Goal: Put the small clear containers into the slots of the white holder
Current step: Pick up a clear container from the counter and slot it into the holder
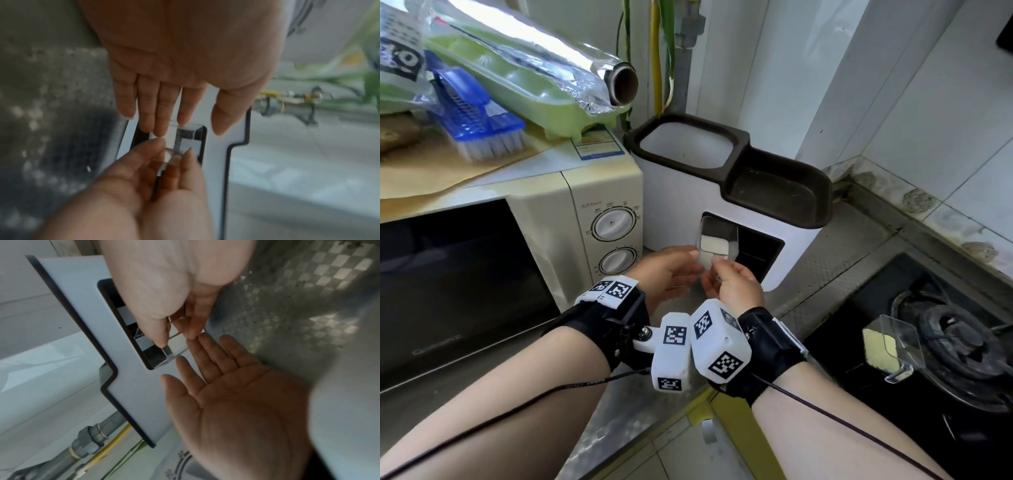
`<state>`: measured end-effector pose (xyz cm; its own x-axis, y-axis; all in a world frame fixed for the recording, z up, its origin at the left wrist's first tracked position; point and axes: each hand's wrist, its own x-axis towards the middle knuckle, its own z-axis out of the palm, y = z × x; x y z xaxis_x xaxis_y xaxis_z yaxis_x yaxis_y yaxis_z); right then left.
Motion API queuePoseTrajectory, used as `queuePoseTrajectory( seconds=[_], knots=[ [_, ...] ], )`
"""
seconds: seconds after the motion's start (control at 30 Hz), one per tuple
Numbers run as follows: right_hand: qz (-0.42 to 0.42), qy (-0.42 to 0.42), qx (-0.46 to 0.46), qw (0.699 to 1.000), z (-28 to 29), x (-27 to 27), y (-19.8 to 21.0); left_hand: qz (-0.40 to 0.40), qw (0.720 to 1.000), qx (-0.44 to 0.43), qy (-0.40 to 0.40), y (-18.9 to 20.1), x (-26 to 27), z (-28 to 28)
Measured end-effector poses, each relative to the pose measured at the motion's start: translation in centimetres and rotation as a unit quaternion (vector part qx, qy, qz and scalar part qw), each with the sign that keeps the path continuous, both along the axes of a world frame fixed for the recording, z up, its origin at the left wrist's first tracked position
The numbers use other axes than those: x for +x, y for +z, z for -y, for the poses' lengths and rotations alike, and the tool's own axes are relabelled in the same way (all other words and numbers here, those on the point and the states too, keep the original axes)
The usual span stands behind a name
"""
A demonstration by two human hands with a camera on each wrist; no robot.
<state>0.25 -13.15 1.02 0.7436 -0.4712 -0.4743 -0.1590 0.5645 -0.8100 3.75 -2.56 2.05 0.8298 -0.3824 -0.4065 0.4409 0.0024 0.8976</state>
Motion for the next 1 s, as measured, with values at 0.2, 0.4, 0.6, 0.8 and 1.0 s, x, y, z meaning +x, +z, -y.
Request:
queuePoseTrajectory(
  seconds=[0.2,0.4,0.6,0.8,1.0],
  knots=[
    [0.002,-0.021,0.007,1.000,-0.8,-0.1,-0.6,0.015,0.999,0.021,-0.019,0.0,0.1,0.1],
    [0.015,-0.021,0.017,1.000,-0.8,0.6,0.2,0.023,0.999,0.010,-0.025,0.4,0.5,0.7],
    [0.009,0.039,0.002,0.999,-0.5,1.7,1.1,0.041,0.999,-0.009,-0.010,0.3,0.9,0.6],
    [-0.004,0.079,-0.026,0.997,0.5,2.4,1.7,0.017,1.000,0.008,0.012,-0.4,1.2,0.0],
    [0.003,0.071,-0.022,0.997,0.9,1.6,1.5,0.014,1.000,0.009,0.019,-0.6,1.2,0.6]
  ],
)
